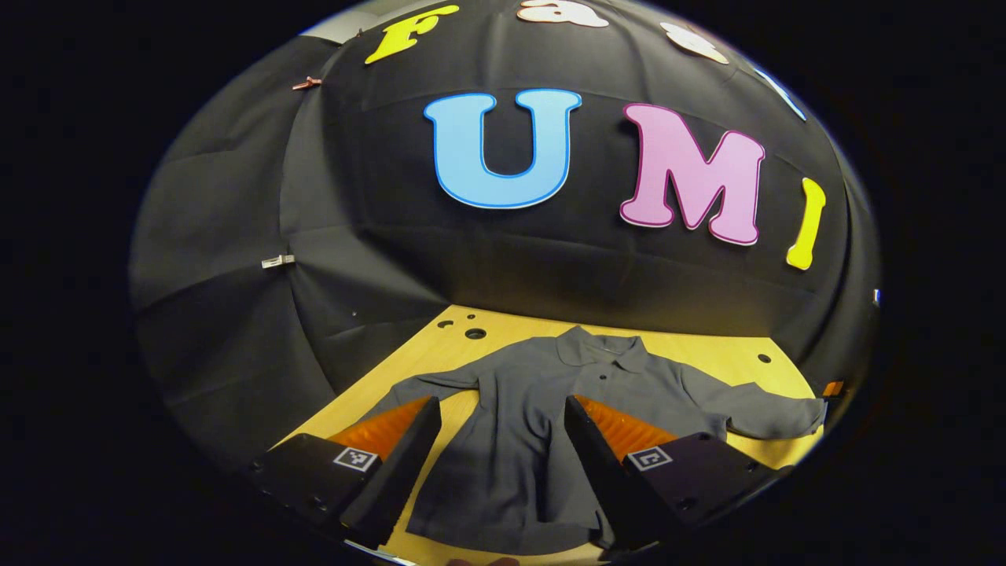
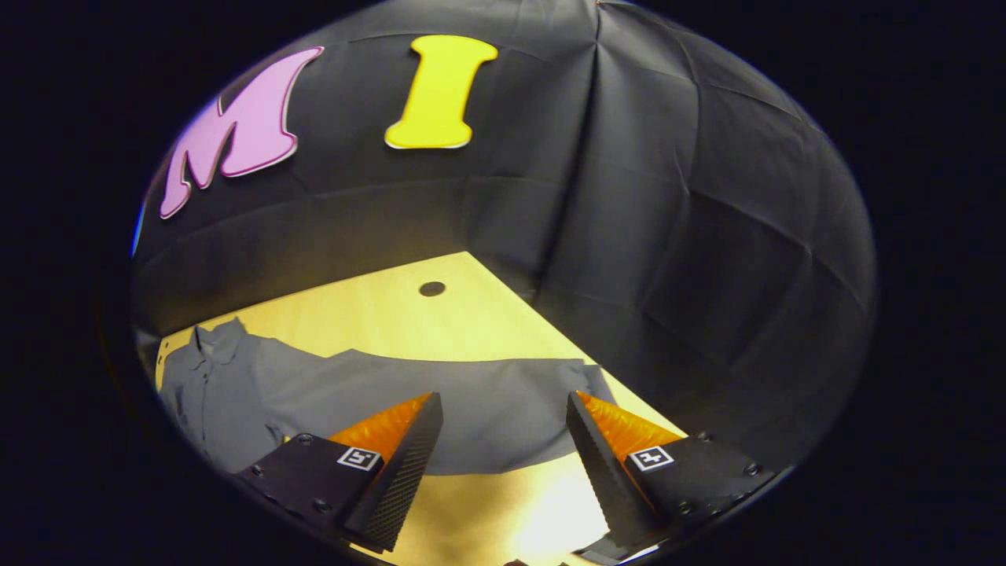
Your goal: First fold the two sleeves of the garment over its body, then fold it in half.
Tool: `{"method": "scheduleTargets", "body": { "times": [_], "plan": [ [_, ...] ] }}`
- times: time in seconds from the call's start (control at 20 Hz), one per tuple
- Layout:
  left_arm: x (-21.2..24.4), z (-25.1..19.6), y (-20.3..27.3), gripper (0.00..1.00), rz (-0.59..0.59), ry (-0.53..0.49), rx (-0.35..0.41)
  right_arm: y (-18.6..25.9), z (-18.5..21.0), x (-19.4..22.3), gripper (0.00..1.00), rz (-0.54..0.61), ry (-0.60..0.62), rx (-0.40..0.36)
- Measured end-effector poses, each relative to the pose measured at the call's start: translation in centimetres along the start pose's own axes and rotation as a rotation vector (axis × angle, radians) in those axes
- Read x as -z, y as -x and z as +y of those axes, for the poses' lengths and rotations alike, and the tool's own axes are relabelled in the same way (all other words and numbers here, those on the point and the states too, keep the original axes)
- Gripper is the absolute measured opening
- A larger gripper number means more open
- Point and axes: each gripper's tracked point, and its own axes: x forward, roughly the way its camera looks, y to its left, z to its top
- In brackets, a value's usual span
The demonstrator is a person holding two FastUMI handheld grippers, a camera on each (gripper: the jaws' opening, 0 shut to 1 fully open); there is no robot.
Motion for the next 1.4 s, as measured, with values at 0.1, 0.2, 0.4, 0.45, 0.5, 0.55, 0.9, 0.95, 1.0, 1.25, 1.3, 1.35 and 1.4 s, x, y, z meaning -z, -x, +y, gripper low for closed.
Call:
{"method": "scheduleTargets", "body": {
  "times": [0.1,0.2,0.4,0.45,0.5,0.55,0.9,0.95,1.0,1.25,1.3,1.35,1.4],
  "plan": [
    [0.7,0.3,-0.3,0.99,0.017,-0.002,-0.011,-1.4,-1.5,0.4,0.98,0.024,-0.007,0.031],
    [1.0,0.7,-0.5,0.99,0.036,-0.002,-0.024,-3.2,-2.8,1.8,0.98,0.083,-0.034,0.042],
    [2.4,2.5,-1.5,0.99,0.098,0.03,-0.073,-6.4,-4.7,3.9,0.98,0.169,-0.044,0.072],
    [2.7,2.9,-1.6,0.99,0.109,0.041,-0.086,-6.9,-5.0,4.3,0.99,0.186,-0.053,0.075],
    [2.8,3.4,-1.7,0.99,0.119,0.046,-0.099,-7.5,-5.1,4.9,0.98,0.206,-0.065,0.07],
    [2.6,3.7,-1.6,0.99,0.125,0.042,-0.108,-8.1,-5.5,5.5,0.99,0.231,-0.075,0.064],
    [2.1,3.9,-2.3,0.99,0.135,0.02,-0.118,-11.4,-8.4,7.9,0.98,0.33,-0.176,0.133],
    [2.2,3.6,-2.3,0.99,0.139,0.014,-0.111,-11.6,-8.3,8.2,0.98,0.342,-0.179,0.134],
    [2.1,3.3,-2.5,0.99,0.141,0.005,-0.103,-11.7,-8.2,8.4,0.99,0.351,-0.174,0.131],
    [1.4,1.6,-3.4,1.0,0.129,-0.04,-0.065,-11.7,-8.1,8.1,0.99,0.357,-0.213,0.118],
    [1.3,1.3,-3.5,0.99,0.126,-0.04,-0.058,-11.5,-8.1,8.1,0.99,0.36,-0.212,0.114],
    [1.2,1.1,-3.5,0.99,0.125,-0.041,-0.053,-11.3,-8.1,7.4,0.97,0.351,-0.199,0.107],
    [1.2,1.0,-3.5,0.99,0.124,-0.041,-0.051,-11.4,-7.8,7.0,0.93,0.359,-0.19,0.09]
  ]
}}
